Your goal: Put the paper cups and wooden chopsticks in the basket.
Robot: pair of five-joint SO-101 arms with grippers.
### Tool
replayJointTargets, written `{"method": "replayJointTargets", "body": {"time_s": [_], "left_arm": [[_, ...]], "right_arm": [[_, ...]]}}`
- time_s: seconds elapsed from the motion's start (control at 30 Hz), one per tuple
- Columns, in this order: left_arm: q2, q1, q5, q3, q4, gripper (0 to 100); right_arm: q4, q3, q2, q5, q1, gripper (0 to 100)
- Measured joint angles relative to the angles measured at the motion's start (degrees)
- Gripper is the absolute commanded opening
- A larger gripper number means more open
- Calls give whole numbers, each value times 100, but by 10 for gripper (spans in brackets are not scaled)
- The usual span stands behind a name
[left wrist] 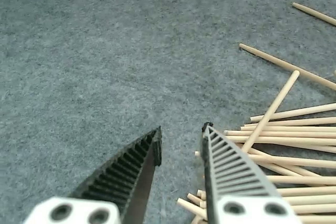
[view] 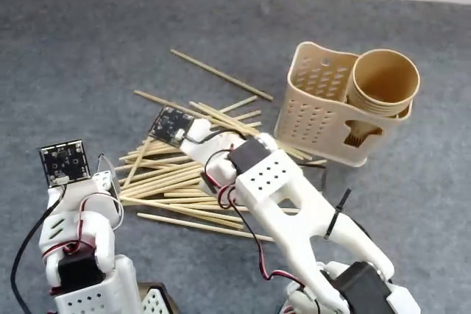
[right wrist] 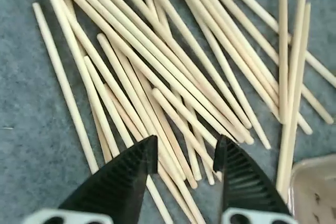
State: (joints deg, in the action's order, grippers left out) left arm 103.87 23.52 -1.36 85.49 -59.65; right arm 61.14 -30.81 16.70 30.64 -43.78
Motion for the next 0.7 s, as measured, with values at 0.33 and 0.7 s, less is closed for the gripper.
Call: {"method": "replayJointTargets", "body": {"time_s": [0.33, 0.7], "left_arm": [[-9, 0, 0, 264, 360, 140], [-9, 0, 0, 264, 404, 140]], "right_arm": [[-484, 114, -1670, 18, -26, 173], [-580, 730, -2400, 18, 105, 148]]}}
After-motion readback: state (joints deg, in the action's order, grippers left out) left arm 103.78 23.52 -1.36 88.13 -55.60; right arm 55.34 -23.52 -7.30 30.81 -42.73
